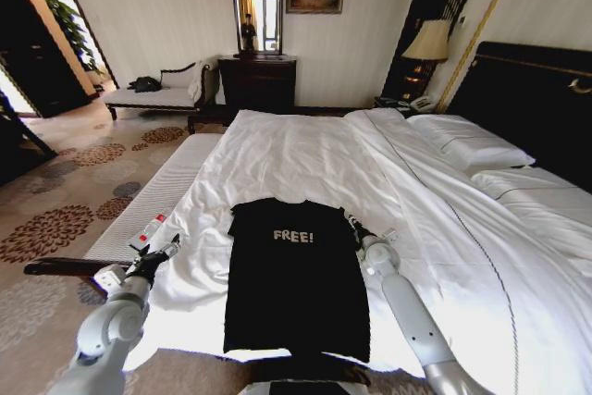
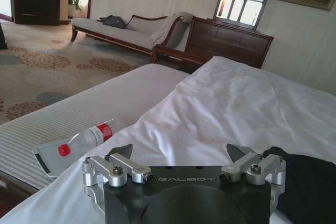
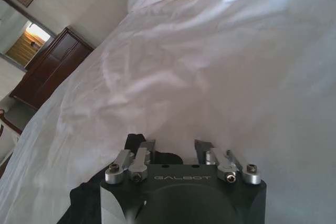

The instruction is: Fold the clothes on the bed.

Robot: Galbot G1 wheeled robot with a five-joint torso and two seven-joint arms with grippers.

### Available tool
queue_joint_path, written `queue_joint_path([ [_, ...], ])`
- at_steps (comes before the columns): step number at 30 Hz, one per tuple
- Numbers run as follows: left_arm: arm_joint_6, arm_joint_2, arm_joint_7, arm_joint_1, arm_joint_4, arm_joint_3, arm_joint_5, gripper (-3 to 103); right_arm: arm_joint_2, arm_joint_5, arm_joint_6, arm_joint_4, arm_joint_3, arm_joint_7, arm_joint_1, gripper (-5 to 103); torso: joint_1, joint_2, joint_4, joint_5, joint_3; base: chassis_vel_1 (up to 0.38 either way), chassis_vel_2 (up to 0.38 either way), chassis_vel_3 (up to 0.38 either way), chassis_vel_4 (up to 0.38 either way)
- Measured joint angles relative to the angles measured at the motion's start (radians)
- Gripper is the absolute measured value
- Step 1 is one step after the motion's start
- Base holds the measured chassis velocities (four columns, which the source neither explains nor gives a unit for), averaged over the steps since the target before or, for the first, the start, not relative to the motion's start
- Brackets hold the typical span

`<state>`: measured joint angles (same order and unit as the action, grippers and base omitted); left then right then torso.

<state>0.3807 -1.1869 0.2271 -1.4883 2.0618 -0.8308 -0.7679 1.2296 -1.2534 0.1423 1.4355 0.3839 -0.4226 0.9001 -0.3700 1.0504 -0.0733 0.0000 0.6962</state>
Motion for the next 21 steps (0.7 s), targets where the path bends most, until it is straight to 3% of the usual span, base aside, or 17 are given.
queue_joint_path([
  [1,0.0,0.0,0.0,0.0,0.0,0.0,0.0,100,0.0,0.0,0.0,0.0,0.0,0.0,0.0,44,0.0,0.0,0.0,0.0,0.0,0.0,0.0,0.0,0.0],
  [12,-0.003,-0.001,0.008,0.007,-0.027,-0.002,-0.002,100,-0.023,0.064,-0.02,0.007,-0.023,0.011,0.003,3,0.0,0.0,0.0001,0.0,0.0,0.0,0.0,0.0,0.0],
  [21,-0.007,-0.001,0.009,0.013,-0.042,0.002,0.002,100,-0.059,0.081,-0.047,0.008,-0.007,0.013,-0.012,0,0.0,0.0,0.0,0.0001,0.0,0.0,0.0,0.0,0.0],
])
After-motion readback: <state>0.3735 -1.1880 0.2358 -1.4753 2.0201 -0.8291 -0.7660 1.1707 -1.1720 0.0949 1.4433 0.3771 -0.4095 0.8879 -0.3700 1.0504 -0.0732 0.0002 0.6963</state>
